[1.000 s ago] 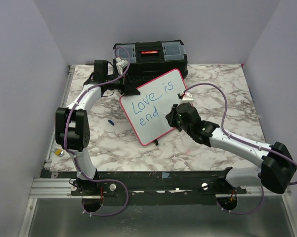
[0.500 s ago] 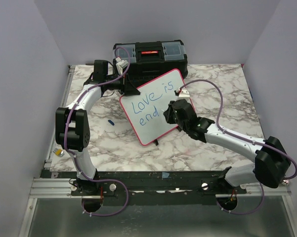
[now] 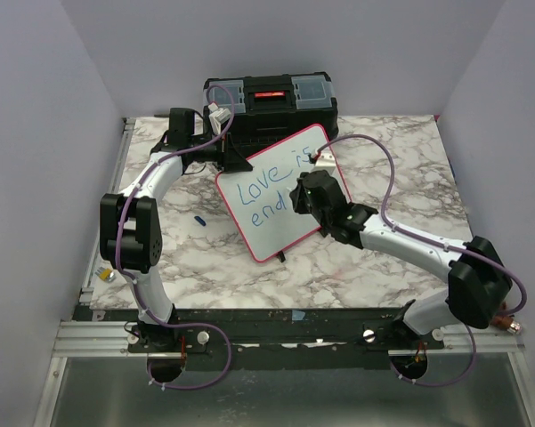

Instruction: Write a sentence on the whiteboard

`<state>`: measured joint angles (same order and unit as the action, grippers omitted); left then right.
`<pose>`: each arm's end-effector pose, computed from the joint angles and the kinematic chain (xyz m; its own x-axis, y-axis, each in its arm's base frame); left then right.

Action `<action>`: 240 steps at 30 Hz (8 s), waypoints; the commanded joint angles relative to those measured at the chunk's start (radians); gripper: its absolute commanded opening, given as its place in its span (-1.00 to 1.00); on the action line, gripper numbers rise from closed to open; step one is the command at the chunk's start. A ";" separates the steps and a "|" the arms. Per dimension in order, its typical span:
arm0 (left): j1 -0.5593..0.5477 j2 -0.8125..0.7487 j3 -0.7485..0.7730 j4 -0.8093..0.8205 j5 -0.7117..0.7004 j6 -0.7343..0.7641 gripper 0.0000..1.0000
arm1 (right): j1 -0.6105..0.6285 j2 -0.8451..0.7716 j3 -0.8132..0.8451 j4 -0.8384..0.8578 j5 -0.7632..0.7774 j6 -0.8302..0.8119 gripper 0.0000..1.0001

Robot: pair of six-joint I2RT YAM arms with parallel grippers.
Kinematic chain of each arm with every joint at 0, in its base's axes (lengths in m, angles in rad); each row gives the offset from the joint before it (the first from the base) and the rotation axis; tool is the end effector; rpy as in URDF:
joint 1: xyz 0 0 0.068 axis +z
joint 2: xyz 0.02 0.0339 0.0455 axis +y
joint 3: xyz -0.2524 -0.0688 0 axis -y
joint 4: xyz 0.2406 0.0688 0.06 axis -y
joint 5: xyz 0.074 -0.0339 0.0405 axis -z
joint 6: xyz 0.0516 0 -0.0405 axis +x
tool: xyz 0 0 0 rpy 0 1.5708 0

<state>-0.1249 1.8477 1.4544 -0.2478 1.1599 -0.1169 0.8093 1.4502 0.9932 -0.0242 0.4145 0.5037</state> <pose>0.4010 -0.0980 0.2629 -0.6802 0.0385 -0.7320 0.7042 0.3114 -0.6380 0.2493 0.2314 0.2556 -0.4806 0.1362 -0.8663 -0.2103 0.9411 0.2646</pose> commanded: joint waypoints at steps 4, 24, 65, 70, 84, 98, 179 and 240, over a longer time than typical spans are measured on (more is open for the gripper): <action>-0.005 -0.030 0.008 0.090 0.010 0.063 -1.00 | -0.001 0.039 0.035 0.014 0.059 -0.012 -0.99; -0.005 -0.030 0.010 0.086 0.009 0.063 -1.00 | -0.001 0.029 -0.052 -0.044 -0.008 0.016 -0.99; -0.005 -0.035 0.003 0.085 0.007 0.065 -1.00 | -0.001 -0.041 0.007 -0.102 0.146 -0.067 -0.99; -0.006 -0.037 0.003 0.085 0.006 0.067 -1.00 | -0.001 -0.097 -0.016 -0.061 0.116 -0.070 -0.99; -0.006 -0.036 0.004 0.083 0.007 0.067 -1.00 | -0.001 -0.043 -0.040 -0.051 0.104 -0.040 -0.99; -0.006 -0.031 0.006 0.088 0.009 0.064 -1.00 | -0.002 0.015 -0.027 -0.039 0.105 -0.042 -0.99; -0.009 -0.033 0.000 0.098 0.006 0.056 -1.00 | -0.033 -0.013 -0.141 -0.035 -0.005 0.001 -0.99; -0.011 -0.030 0.004 0.096 0.006 0.056 -1.00 | -0.229 -0.059 -0.106 0.148 -0.116 -0.115 -0.99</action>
<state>-0.1314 1.8477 1.4544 -0.2394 1.1378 -0.1284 0.5892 1.3731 0.8944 0.0925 0.3187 0.3988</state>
